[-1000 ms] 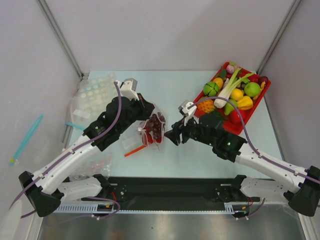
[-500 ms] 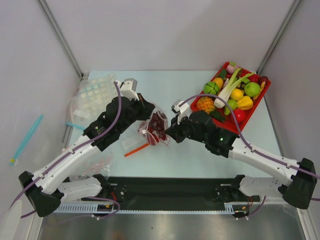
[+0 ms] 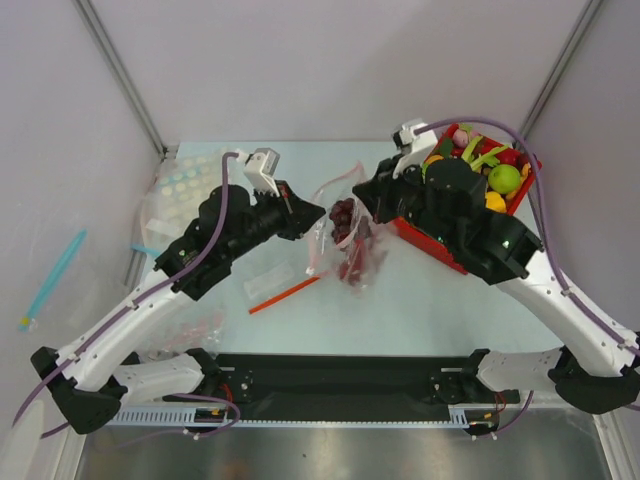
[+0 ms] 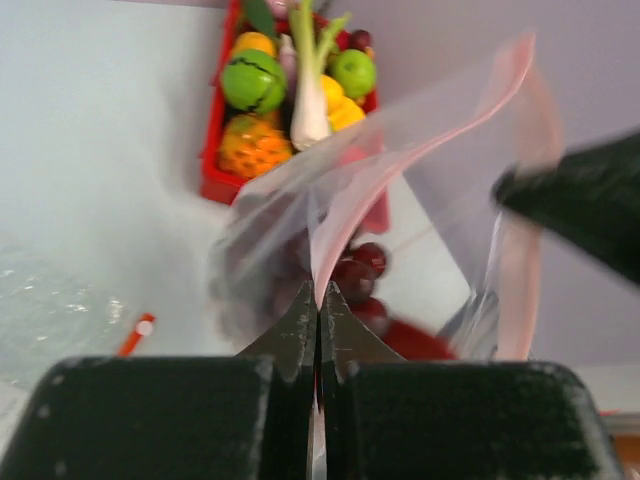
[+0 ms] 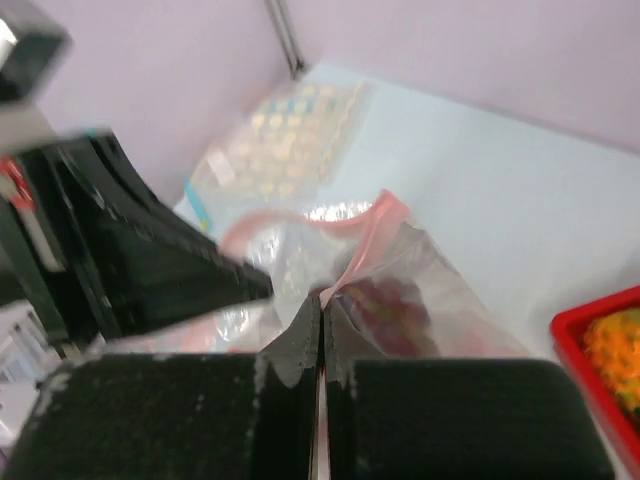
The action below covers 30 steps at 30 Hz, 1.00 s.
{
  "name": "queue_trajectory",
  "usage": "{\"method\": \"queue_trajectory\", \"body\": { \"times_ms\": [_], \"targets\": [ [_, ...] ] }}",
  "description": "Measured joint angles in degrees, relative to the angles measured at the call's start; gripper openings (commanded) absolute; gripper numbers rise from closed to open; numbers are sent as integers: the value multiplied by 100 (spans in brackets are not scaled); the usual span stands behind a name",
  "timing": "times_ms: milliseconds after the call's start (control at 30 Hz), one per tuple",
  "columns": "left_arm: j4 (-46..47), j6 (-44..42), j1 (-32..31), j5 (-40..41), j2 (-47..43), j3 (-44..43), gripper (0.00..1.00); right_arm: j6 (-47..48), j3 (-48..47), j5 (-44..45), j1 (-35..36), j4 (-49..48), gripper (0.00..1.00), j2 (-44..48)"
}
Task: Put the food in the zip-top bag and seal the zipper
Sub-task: Adjust the zipper food storage bag at the center of the board.
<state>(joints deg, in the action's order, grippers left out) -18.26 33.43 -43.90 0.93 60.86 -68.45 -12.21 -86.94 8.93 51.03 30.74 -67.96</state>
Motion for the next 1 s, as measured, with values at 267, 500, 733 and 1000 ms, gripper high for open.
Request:
{"method": "queue_trajectory", "body": {
  "times_ms": [267,500,733,1000],
  "targets": [
    [-155,9,-98,-142,-323,-24,0,17,-1086,192,31,321,0,-833],
    [-345,-101,-81,673,-1104,105,0,17,-761,22,22,382,0,-1051],
    [289,-201,-70,892,-691,422,0,15,494,-396,-422,-586,5,-907],
    [841,-195,-76,933,529,1952,1,-538,3091,-1958,-1902,-2011,50,-1191]
  ]
}}
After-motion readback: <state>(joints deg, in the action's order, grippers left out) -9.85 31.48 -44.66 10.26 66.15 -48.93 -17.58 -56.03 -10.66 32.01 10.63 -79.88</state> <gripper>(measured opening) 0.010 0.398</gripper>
